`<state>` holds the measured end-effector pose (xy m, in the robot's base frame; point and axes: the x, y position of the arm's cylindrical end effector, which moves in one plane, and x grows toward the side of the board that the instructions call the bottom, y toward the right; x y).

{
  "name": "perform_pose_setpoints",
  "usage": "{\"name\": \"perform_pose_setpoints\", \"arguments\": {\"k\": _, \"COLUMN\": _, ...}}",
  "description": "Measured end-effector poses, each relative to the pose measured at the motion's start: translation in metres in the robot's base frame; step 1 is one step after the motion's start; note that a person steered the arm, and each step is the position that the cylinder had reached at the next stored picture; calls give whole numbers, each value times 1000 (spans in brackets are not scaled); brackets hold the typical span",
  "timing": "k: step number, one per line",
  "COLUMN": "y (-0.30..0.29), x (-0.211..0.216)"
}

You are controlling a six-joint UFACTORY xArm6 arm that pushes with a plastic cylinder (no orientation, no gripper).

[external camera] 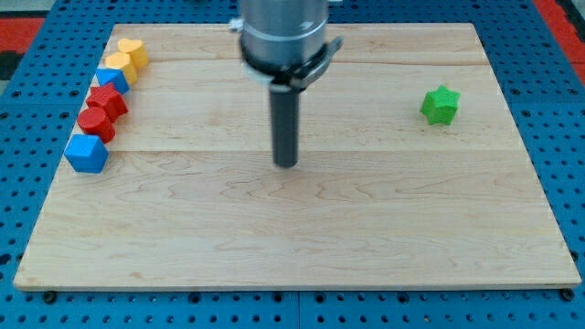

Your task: Push the blue cube close to the green star

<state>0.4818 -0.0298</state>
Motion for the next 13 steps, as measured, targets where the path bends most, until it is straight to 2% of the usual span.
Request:
{"name": "perform_pose_setpoints", "arguments": {"k": 1, "y": -45, "x": 52}}
{"name": "perform_pose_setpoints", "arguments": {"k": 2, "y": -113, "x": 66}}
{"name": "perform_pose_setpoints", "arguments": {"k": 4, "y": -271, "x": 30}}
{"name": "perform_pose_setpoints", "arguments": {"k": 6, "y": -275, "x": 4}}
{"name": "perform_pose_setpoints", "arguments": {"k": 7, "y": -259, "x": -11}}
{"name": "perform_pose_setpoints", "arguments": {"k": 9, "y": -201, "x": -48}}
{"name": "perform_pose_setpoints", "arguments": {"k": 10, "y": -151, "x": -51}}
{"name": "perform_pose_setpoints", "arguments": {"k": 13, "y": -43, "x": 3}}
